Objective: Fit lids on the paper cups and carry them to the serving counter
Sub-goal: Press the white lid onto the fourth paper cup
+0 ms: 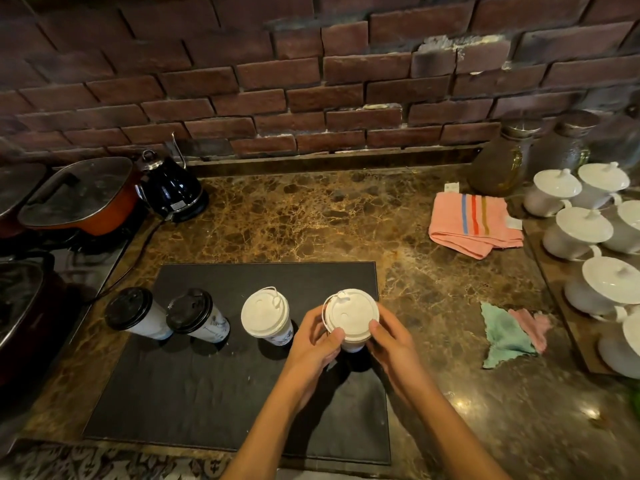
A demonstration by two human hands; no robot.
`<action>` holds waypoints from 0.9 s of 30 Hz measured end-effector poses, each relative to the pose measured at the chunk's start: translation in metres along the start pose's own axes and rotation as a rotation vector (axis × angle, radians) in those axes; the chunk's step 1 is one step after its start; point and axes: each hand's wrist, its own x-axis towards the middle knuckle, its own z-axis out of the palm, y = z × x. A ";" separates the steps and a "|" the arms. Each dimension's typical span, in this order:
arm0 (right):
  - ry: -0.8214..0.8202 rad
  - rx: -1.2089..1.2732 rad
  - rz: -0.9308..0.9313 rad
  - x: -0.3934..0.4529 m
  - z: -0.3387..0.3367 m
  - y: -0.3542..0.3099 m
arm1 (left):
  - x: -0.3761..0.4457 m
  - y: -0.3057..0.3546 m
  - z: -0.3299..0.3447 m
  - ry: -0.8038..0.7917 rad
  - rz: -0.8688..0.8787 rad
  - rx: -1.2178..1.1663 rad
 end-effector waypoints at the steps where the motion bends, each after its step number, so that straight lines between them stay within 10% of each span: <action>1: 0.006 -0.011 0.012 0.003 -0.001 0.005 | 0.002 -0.004 -0.002 0.006 -0.016 -0.009; 27: 0.053 -0.143 -0.007 0.012 0.002 0.018 | 0.009 -0.019 -0.001 0.019 -0.027 -0.118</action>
